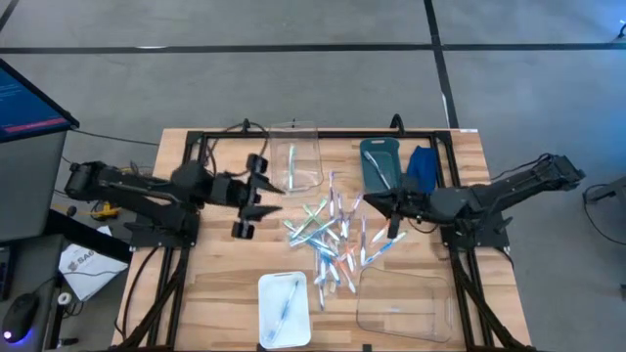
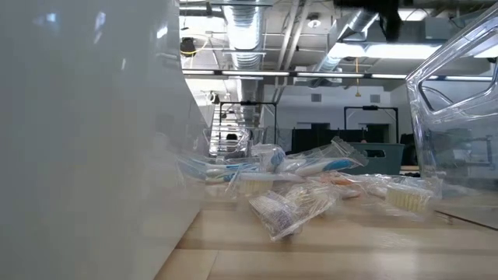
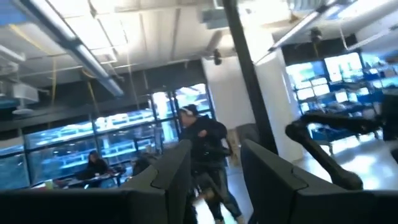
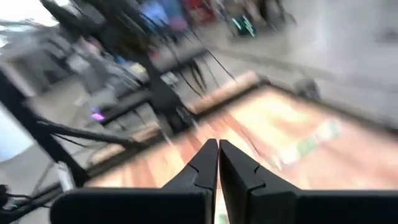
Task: Pick & Place Toothbrushes
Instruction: Put the orange toothbrush into the bottom transparent bin
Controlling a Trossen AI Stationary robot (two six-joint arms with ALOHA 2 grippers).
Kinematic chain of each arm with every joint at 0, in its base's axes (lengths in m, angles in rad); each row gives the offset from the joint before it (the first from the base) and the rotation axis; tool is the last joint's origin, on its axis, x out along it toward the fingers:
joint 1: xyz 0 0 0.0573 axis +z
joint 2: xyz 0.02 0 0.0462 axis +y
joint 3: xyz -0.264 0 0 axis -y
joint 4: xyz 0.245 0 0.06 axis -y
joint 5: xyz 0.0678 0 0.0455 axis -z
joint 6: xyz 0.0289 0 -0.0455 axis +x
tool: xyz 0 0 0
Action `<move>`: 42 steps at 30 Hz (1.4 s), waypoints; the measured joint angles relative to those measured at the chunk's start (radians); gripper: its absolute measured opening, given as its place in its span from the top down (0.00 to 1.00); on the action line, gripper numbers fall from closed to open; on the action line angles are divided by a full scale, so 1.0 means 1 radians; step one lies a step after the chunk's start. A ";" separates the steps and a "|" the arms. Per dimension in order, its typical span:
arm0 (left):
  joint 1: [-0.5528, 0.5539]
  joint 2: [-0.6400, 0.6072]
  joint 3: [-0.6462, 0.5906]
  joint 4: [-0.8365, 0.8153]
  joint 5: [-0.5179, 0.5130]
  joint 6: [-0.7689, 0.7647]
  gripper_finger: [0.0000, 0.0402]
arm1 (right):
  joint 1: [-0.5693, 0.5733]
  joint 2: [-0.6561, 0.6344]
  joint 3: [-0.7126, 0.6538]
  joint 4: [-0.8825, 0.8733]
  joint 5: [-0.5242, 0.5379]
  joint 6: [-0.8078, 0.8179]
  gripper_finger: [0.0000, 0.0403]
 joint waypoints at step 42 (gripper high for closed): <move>0.038 -0.213 -0.136 -0.070 -0.059 -0.056 0.66 | -0.011 0.214 0.001 -0.774 -0.425 0.495 0.98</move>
